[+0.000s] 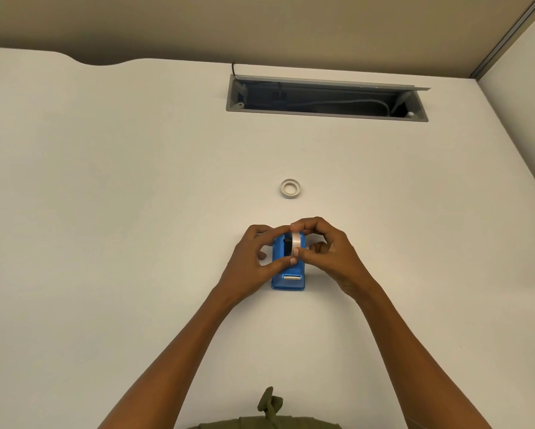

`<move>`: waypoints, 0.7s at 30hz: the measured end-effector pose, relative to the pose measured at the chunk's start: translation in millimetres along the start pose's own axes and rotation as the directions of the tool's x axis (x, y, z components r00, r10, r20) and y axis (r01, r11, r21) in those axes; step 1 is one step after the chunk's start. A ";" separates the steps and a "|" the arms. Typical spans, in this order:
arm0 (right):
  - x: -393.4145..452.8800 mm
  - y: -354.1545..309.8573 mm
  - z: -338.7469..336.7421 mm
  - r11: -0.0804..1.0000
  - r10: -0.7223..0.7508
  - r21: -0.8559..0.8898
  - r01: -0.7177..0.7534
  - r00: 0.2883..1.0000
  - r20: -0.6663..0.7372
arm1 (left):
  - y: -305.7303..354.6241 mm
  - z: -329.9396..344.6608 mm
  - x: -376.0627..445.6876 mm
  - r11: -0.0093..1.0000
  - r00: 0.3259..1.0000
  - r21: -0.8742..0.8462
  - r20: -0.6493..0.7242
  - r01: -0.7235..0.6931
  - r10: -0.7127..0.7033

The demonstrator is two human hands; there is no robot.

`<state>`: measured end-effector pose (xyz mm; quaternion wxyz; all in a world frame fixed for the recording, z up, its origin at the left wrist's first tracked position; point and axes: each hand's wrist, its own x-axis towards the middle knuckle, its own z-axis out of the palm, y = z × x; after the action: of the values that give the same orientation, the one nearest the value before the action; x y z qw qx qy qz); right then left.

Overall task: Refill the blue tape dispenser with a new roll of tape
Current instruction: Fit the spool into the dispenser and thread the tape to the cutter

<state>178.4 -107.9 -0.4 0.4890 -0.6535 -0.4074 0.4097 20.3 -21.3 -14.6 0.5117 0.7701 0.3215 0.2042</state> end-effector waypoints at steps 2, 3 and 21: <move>2.1 0.4 2.2 1.000 0.000 0.005 0.000 1.000 -0.029 | -0.4 0.0 0.1 1.000 1.000 -0.004 -0.001 -0.001 0.001; 2.9 0.4 2.6 1.000 -0.002 0.012 0.002 0.999 -0.039 | -0.6 0.0 0.5 1.000 1.000 -0.003 -0.002 0.000 0.000; 11.1 -5.8 7.0 0.986 0.090 0.154 -0.063 0.981 -0.172 | 0.9 0.1 0.6 0.999 1.000 -0.031 -0.029 0.009 -0.010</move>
<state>174.8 -94.3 2.4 0.5543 -0.6647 -0.3051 0.3973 21.0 -21.2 -13.8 0.5197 0.7575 0.3293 0.2181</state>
